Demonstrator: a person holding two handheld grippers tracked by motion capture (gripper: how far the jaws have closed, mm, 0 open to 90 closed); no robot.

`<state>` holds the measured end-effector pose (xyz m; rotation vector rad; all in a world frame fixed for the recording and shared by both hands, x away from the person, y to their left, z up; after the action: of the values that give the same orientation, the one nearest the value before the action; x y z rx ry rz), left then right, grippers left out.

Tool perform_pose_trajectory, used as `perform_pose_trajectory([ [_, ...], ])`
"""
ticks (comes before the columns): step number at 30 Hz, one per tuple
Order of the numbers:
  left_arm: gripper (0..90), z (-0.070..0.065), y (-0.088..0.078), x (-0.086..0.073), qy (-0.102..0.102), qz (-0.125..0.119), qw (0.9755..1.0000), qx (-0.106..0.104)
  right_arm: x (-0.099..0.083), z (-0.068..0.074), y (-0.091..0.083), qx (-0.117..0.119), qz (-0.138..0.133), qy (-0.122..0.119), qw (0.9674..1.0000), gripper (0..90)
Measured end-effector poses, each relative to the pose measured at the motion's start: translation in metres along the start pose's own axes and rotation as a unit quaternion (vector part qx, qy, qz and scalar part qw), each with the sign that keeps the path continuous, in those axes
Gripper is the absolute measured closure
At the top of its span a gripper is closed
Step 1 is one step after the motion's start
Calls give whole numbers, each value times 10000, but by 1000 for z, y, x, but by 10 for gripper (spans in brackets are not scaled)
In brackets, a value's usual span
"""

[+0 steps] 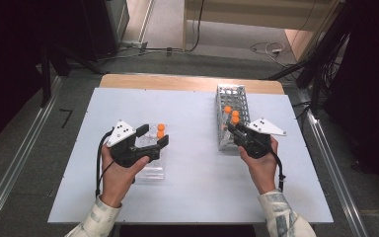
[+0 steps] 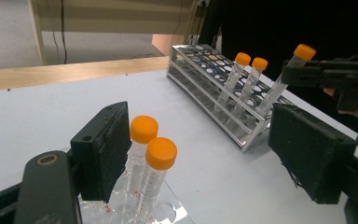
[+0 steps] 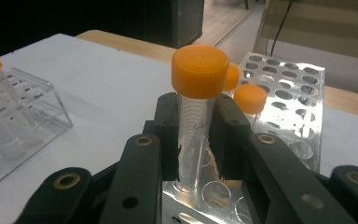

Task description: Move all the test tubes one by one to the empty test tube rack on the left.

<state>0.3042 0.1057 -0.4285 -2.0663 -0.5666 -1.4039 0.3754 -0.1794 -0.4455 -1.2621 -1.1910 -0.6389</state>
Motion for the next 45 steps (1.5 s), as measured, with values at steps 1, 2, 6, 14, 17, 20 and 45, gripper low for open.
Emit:
perform_pose_trajectory([
  [1, 216, 0, 0, 0, 9, 10, 10000, 5, 3, -1, -3, 15, -34, -4, 10000, 720],
  [2, 215, 0, 0, 0, 12, 16, 10000, 2, 6, -2, -6, 14, -61, -3, 10000, 720],
  [6, 215, -2, 0, 1, 15, -5, 10000, -26, 13, -4, -16, 32, -141, 57, 9999, 720],
  [14, 214, -6, 1, 1, 45, 18, 10000, -72, 12, 4, -37, 278, -175, -5, 9995, 720],
  [17, 212, -9, 2, 0, 80, 56, 9999, -86, 8, 13, -45, 430, -194, -55, 9989, 720],
  [20, 211, -13, 3, 0, 95, 61, 9998, -135, 5, 22, -49, 577, -184, -111, 9981, 720],
  [45, 269, -56, 29, -18, 378, 451, 9939, -933, -32, 94, -43, 1316, 249, -601, 9892, 720],
])
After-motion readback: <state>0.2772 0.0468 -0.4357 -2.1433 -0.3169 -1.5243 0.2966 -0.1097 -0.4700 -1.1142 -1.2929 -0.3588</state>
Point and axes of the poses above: each handheld gripper's, and its own axes: y roughly forward along the jaws, x roughly out of its top, z roughly to its left, the point moved 6 cm from there along y, roughly forward along the jaws, and after that the axes turned 15 degrees about -x, right-handed, at the moved point
